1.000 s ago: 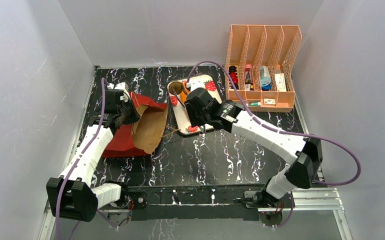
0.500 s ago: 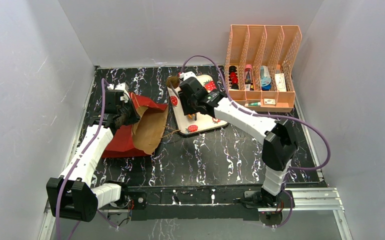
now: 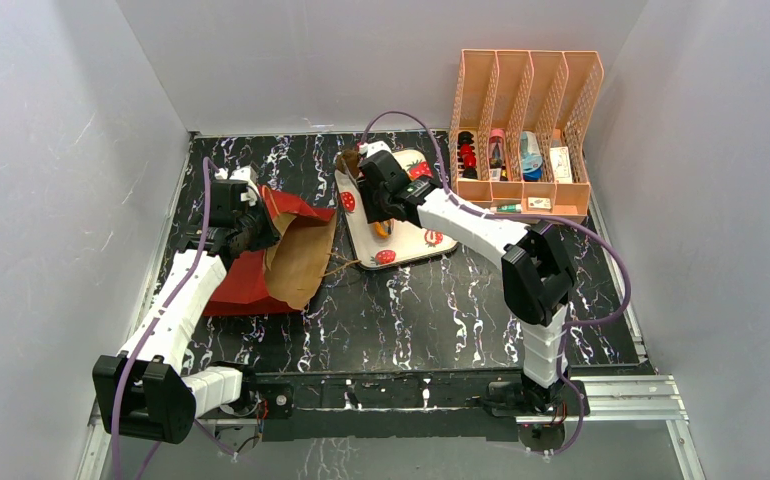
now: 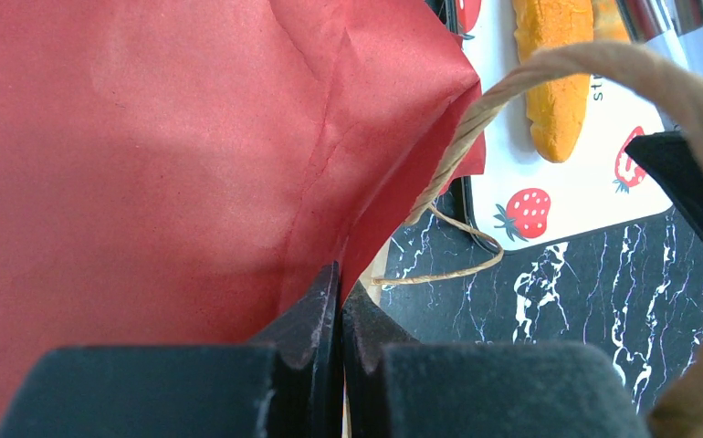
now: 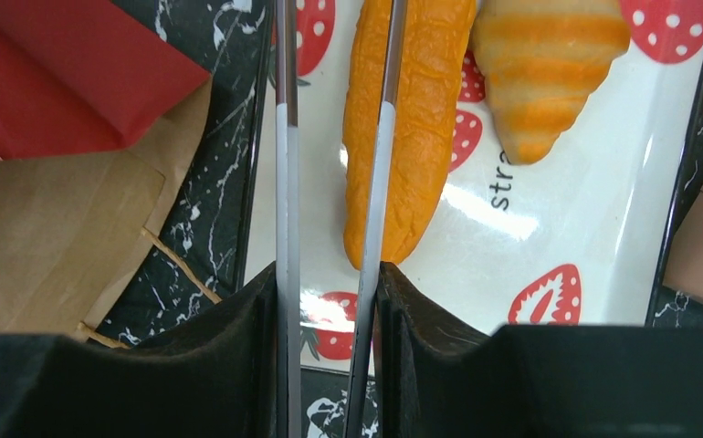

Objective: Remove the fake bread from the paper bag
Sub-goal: Place the fake bread in the container.

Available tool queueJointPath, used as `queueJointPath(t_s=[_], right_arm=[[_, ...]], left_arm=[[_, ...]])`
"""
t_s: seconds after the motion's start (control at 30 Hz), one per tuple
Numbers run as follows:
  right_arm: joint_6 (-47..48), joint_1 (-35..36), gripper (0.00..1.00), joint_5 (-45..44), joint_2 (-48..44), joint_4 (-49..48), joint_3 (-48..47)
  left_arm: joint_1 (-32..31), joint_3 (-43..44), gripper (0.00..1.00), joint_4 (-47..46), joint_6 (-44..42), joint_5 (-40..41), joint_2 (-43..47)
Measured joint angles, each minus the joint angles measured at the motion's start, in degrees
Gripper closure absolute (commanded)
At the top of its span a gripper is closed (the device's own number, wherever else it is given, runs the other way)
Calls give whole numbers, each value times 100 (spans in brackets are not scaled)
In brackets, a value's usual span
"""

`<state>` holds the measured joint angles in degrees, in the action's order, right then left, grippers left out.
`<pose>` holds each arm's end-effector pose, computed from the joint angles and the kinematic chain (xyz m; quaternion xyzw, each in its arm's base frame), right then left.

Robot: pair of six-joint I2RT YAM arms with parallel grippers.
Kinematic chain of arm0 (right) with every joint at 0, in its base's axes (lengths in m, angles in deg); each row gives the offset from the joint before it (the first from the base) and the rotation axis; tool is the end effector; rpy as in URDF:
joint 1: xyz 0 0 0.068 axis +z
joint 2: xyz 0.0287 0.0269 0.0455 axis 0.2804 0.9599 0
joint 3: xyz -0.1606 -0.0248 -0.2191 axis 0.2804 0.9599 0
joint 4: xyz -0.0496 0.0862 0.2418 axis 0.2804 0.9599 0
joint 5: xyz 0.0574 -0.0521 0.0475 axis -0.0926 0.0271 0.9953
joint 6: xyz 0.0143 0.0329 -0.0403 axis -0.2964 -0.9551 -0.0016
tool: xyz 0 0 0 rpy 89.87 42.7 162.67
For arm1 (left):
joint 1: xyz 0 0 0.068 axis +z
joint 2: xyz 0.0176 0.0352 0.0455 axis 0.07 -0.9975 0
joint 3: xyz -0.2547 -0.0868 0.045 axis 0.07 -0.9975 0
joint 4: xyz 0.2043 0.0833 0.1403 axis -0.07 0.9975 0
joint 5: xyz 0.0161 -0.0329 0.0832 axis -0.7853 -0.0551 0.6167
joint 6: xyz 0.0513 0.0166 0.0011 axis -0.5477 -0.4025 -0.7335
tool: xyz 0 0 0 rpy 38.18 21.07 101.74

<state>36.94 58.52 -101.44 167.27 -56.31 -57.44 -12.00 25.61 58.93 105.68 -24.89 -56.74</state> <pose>0.3309 0.2900 0.2644 -0.1738 0.9125 0.0850 0.3605 0.2503 -0.0373 0.2998 -0.1018 0.8932 -0.1430 0.4141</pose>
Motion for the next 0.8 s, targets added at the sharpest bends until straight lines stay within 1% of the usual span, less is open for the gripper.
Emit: queueJointPath(t_s=[0.57,0.7,0.8], right_arm=[[0,-39,100,20,256,-345,-234],[-20,-42,100,22,240,-640,17],[-76,-39,100,66,98,-793,509]], left_arm=[[0,0,100,48,0,9,57],[0,0,100,68,0,20,151],[0,-7,100,120,2,24,205]])
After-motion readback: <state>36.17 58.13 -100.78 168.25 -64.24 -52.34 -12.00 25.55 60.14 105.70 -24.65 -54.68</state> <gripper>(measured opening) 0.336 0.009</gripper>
